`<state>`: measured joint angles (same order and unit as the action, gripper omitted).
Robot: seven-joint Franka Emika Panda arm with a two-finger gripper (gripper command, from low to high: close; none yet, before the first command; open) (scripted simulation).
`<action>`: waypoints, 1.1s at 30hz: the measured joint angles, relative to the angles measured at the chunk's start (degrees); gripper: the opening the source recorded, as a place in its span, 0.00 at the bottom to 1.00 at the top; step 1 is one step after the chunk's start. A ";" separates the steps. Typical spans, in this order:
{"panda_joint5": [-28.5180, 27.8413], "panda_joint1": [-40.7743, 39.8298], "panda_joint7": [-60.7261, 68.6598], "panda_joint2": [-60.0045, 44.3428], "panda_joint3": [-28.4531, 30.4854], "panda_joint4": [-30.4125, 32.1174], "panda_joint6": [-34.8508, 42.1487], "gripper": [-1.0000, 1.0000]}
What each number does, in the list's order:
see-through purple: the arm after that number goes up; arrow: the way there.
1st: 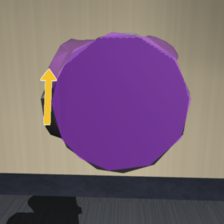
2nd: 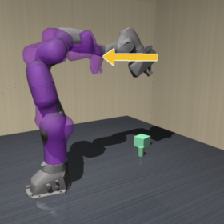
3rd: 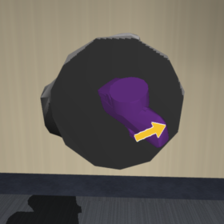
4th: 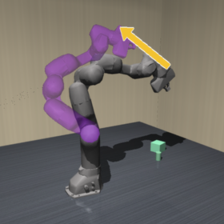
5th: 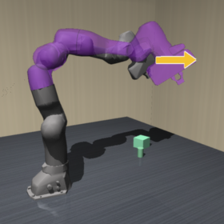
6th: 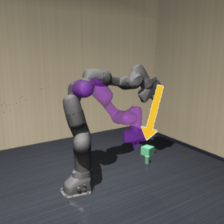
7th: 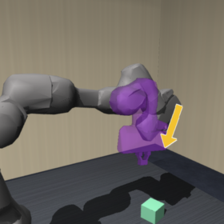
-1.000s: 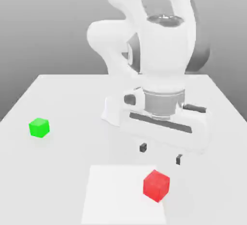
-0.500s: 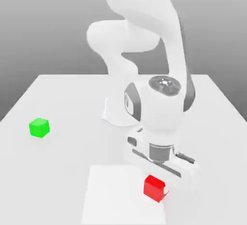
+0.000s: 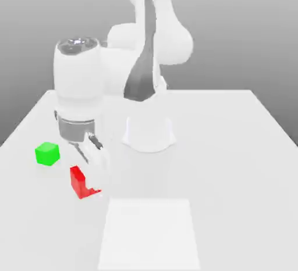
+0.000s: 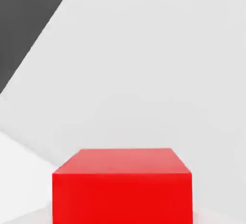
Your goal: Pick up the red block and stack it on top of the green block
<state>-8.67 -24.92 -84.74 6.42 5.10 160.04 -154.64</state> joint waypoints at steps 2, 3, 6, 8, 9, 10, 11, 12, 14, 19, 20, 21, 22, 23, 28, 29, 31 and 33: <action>-1.23 -3.69 2.62 1.87 3.65 1.30 0.50 0.00; -1.86 -5.65 3.92 2.77 5.51 1.96 0.74 0.00; -3.74 -11.62 7.81 5.39 11.06 3.94 1.38 0.00; -4.95 -15.67 10.42 7.04 14.69 5.29 1.75 0.00; -5.56 -17.67 11.72 7.84 16.51 5.96 1.91 0.00; -6.16 -19.67 13.03 8.62 18.32 6.64 2.06 0.00; -6.69 -21.57 14.30 9.33 20.05 7.29 2.17 0.00; -6.74 -22.34 15.04 9.43 20.98 7.59 1.92 0.00; -6.26 -22.55 15.93 8.87 21.93 7.77 1.02 0.00; -4.12 -21.22 17.49 6.33 23.15 7.71 -1.82 0.00; -3.63 -20.88 17.81 5.76 23.37 7.69 -2.41 0.00; -3.11 -20.55 18.15 5.17 23.57 7.67 -3.00 0.00; -2.56 -20.21 18.51 4.57 23.76 7.66 -3.60 0.00; -2.01 -19.90 18.85 3.96 23.92 7.64 -4.16 0.00; 1.21 -18.09 21.03 0.76 24.86 7.60 -7.16 0.00; 1.90 -17.65 21.50 0.10 25.11 7.60 -7.75 0.00; 3.47 -16.91 22.58 -1.26 25.41 7.59 -8.93 0.00; 5.23 -16.23 23.80 -2.65 25.58 7.59 -10.10 0.00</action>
<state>-3.44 -41.15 -60.94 3.78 30.68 167.63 -164.73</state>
